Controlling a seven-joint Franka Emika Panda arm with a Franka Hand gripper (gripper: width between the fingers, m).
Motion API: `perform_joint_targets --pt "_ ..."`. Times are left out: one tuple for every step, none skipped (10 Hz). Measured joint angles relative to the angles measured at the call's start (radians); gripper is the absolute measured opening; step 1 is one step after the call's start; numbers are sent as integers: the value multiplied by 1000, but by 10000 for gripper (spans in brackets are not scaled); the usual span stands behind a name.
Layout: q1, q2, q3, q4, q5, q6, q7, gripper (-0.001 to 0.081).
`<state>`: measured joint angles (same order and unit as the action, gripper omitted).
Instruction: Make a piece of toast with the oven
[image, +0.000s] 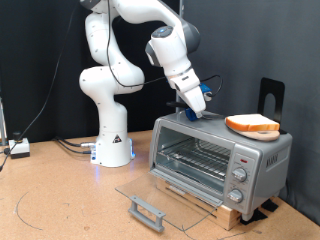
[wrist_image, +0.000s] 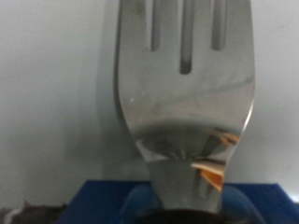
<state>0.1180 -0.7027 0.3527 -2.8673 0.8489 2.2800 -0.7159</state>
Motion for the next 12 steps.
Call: perform_joint_targets --pt "0 0 10 -2 5 24 0 472" --pt "0 1 20 -4 6 46 0 472" --pt "0 2 32 -7 6 64 0 472" --pt "0 3 40 -8 6 73 0 472" --pt "0 3 43 -8 6 76 0 488" --pt "0 3 44 -8 6 76 0 488" --pt "0 3 44 -8 6 76 0 488" --pt "0 3 46 -8 6 76 0 488" --pt "-1 3 48 -8 3 76 0 488" --pt "-2 2 49 -7 1 71 2 488" --pt "-6 2 49 -6 1 68 6 488" --pt "-8 2 50 -6 0 68 12 488"
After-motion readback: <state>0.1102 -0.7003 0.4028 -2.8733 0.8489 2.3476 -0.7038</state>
